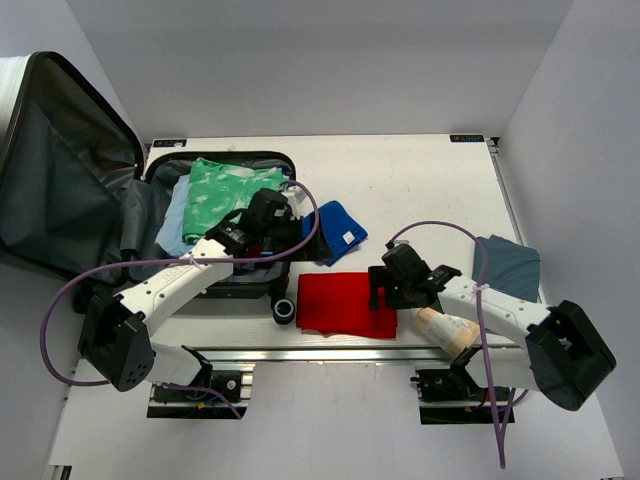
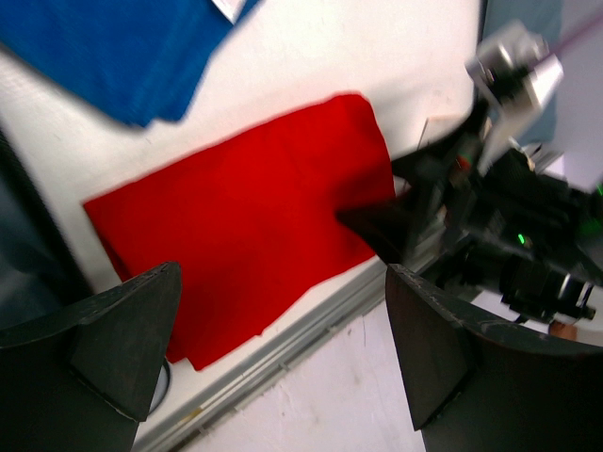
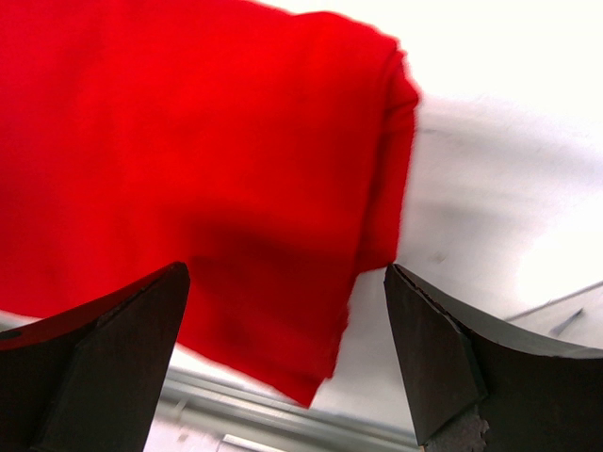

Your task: Pack the luggage

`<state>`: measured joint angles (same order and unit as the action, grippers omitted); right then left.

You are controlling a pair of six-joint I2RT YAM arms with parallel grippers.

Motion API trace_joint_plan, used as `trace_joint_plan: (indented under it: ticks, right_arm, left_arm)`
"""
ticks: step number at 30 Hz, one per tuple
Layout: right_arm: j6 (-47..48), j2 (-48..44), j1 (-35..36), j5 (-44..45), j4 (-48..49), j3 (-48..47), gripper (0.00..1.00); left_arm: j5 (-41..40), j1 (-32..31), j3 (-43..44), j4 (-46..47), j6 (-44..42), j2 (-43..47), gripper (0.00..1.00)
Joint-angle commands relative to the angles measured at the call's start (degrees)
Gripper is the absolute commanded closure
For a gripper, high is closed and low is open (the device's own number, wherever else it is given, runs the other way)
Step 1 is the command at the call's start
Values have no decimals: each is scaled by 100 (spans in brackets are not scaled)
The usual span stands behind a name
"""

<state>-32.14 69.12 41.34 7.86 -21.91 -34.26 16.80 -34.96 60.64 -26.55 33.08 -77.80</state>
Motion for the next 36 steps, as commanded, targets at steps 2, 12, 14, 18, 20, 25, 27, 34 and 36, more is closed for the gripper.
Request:
trace_joint_plan:
  ticks: [2, 12, 14, 18, 20, 25, 27, 34, 36]
  right_arm:
    - [120, 382, -117, 339, 712, 226, 11]
    - [-12, 726, -645, 339, 1156, 157, 53]
    - [172, 612, -802, 418, 1049, 130, 66]
    - [515, 348, -1153, 594, 970, 209, 84]
    - [568, 417, -1286, 595, 890, 148, 87]
    - [639, 953, -1866, 436, 855, -308, 90]
    - [796, 1103, -2015, 349, 803, -581, 91]
    - [1113, 1130, -2288, 15, 785, -731, 85]
    - [1122, 1130, -2323, -38, 785, -652, 80]
  left_arm:
    - [-580, -493, 71, -202, 181, 81, 2]
    - [-1301, -1091, 299, -527, 313, -16, 2]
    - [-1398, -1144, 412, -623, 269, -164, 2]
    - [-1557, -1215, 641, -835, 216, -516, 2]
    - [-1513, -1276, 686, -773, 173, -648, 2]
    - [-1469, -1381, 949, -685, 76, -1307, 2]
    - [-1442, -1382, 1063, -677, 14, -1683, 2]
    - [-1398, -1250, 1213, -324, -65, -2528, 2]
    - [-1407, -1250, 1178, -299, -56, -2617, 2]
